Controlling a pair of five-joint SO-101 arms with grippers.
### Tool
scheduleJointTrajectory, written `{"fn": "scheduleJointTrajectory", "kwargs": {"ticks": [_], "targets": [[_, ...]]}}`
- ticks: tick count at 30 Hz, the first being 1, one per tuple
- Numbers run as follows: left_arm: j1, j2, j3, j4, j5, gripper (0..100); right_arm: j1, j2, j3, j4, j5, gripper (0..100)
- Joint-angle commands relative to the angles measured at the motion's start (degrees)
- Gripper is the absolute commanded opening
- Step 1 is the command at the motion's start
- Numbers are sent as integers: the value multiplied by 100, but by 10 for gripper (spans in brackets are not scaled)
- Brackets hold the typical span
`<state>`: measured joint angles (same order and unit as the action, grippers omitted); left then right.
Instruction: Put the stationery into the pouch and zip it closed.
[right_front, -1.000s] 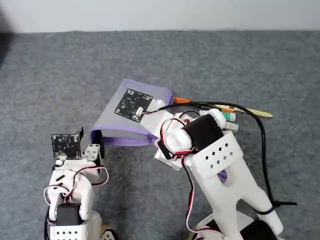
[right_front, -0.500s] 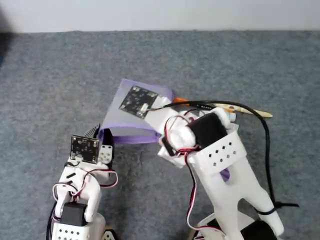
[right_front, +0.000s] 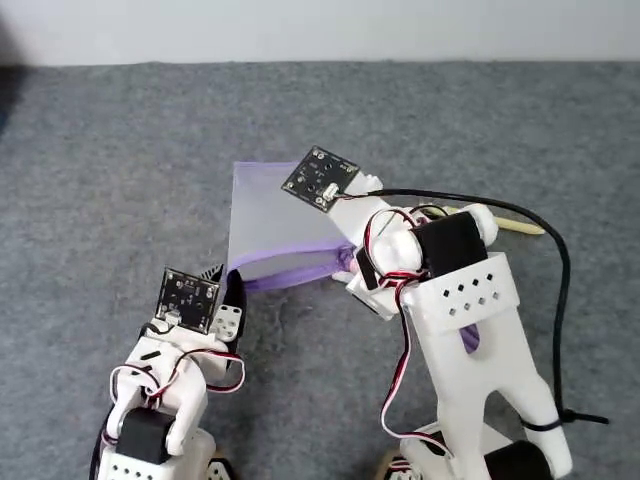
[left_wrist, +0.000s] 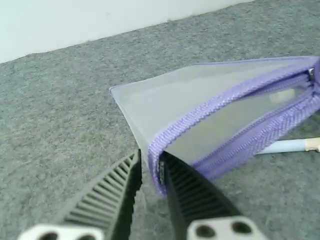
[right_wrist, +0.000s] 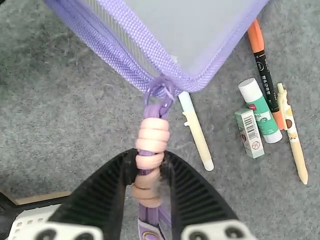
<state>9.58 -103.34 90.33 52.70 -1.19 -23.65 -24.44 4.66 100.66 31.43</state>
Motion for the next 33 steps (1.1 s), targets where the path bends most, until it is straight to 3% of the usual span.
{"fn": "scheduleJointTrajectory", "kwargs": {"ticks": [1,4,9,12,23,33], "targets": [[53,-18,-189,18,158,66,31,-207,-26,215,35,9],[35,-26,-224,18,185,10,75,-224,-26,233,26,32],[-343,-9,-567,299,193,11,356,-470,-26,233,-774,229],[-615,0,-954,862,176,11,549,-734,-26,233,-1064,318],[-756,0,-2448,2189,185,11,1297,-1314,440,224,-1073,232],[-1723,475,-3591,2857,193,11,1262,-1042,1160,48,-1046,212]]}}
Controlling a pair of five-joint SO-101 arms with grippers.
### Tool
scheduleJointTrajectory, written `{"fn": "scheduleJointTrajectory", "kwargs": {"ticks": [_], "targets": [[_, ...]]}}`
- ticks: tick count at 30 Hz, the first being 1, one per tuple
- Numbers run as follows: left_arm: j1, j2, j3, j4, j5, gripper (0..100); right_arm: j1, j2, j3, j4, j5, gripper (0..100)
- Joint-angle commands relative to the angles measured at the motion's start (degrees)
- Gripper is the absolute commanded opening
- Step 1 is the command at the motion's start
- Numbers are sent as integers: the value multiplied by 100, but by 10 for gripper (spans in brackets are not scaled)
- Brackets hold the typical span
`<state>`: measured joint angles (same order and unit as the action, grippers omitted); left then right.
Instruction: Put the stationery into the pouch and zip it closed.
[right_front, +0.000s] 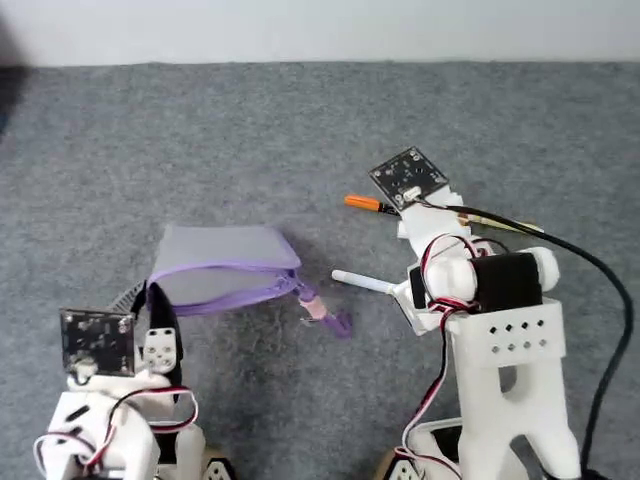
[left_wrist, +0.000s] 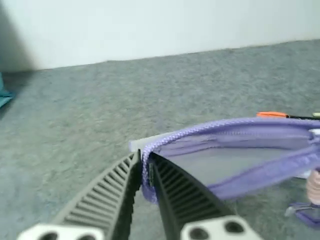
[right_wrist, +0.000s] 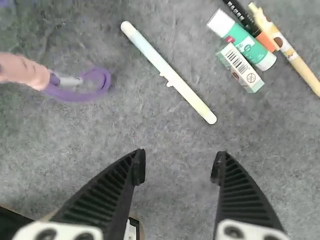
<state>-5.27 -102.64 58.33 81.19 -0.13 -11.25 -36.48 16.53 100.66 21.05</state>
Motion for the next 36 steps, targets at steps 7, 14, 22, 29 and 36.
{"fn": "scheduleJointTrajectory", "kwargs": {"ticks": [7,14,22,29,36], "targets": [[-369,1477,-848,-229,862,11,13,1851,-510,-22,607,213],[-378,1530,-910,-193,949,11,-435,3679,-1723,-40,1292,213],[-413,1486,-919,18,967,11,-778,5490,-2760,-488,1433,213],[-422,1486,-927,9,967,11,-989,6563,-3376,-884,1433,210],[-422,1486,-919,9,976,11,-971,7301,-3437,-1341,1415,181]]}}
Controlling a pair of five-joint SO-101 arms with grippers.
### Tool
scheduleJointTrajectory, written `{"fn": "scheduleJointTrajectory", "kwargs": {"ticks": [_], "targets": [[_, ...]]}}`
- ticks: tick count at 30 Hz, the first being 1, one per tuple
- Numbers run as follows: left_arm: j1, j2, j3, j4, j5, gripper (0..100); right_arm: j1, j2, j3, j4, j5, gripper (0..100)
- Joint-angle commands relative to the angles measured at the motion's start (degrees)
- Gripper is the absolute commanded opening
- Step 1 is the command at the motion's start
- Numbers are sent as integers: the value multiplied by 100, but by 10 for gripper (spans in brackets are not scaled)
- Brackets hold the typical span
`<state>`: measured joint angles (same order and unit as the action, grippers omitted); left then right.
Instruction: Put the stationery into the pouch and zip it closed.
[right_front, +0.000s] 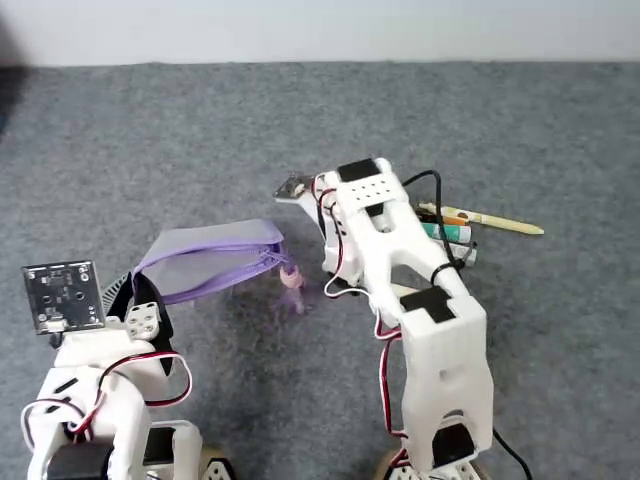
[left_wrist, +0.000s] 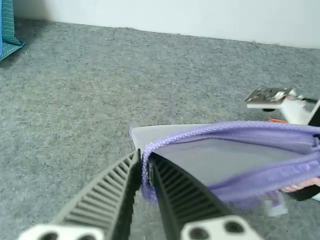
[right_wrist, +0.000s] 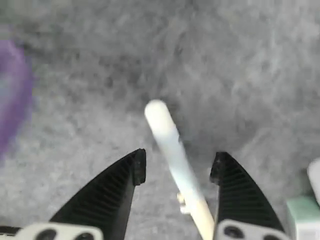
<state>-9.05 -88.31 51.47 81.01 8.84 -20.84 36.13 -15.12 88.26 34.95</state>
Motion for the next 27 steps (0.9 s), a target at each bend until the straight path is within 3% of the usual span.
{"fn": "scheduleJointTrajectory", "kwargs": {"ticks": [1,5,10,16,21,27], "targets": [[-44,53,-233,26,79,11,-13,110,-273,-101,35,143],[-44,53,-207,26,79,11,31,259,-273,-92,35,7],[-44,53,-207,26,79,11,251,-75,-273,136,0,9],[-44,70,-207,35,79,11,479,-1103,-264,1147,-62,9],[-44,88,-224,299,79,11,664,-2431,-35,1464,-519,9],[-44,62,-224,334,79,11,233,-4760,1116,1455,-1459,9]]}}
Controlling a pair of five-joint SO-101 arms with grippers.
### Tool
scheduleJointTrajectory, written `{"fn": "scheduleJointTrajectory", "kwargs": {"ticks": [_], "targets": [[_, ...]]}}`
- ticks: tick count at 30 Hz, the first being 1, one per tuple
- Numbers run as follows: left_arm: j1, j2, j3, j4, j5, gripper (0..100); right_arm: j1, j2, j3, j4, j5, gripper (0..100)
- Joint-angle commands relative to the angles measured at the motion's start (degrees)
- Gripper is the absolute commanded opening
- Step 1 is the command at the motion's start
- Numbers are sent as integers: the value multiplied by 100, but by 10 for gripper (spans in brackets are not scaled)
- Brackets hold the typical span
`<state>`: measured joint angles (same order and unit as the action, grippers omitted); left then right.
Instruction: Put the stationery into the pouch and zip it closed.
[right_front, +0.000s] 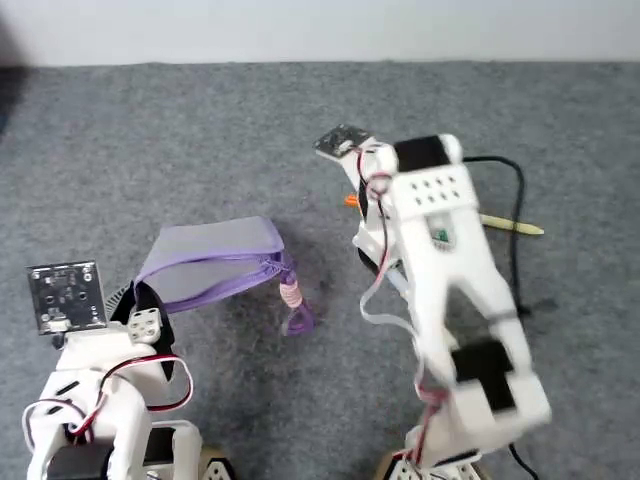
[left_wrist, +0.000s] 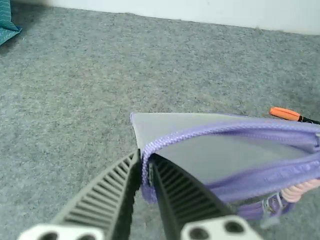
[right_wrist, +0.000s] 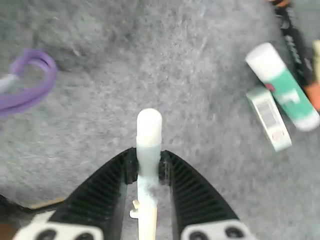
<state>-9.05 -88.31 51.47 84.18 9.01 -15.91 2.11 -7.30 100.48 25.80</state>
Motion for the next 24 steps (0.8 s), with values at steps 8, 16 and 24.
{"fn": "scheduleJointTrajectory", "kwargs": {"ticks": [8,16,24], "targets": [[0,105,-382,35,369,11,-1226,-3574,1196,198,-1758,9],[0,114,-549,44,510,11,-2000,-4989,1213,-1279,-3613,7],[-26,114,-549,44,510,11,-2422,-5077,1196,-3143,-4044,8]]}}
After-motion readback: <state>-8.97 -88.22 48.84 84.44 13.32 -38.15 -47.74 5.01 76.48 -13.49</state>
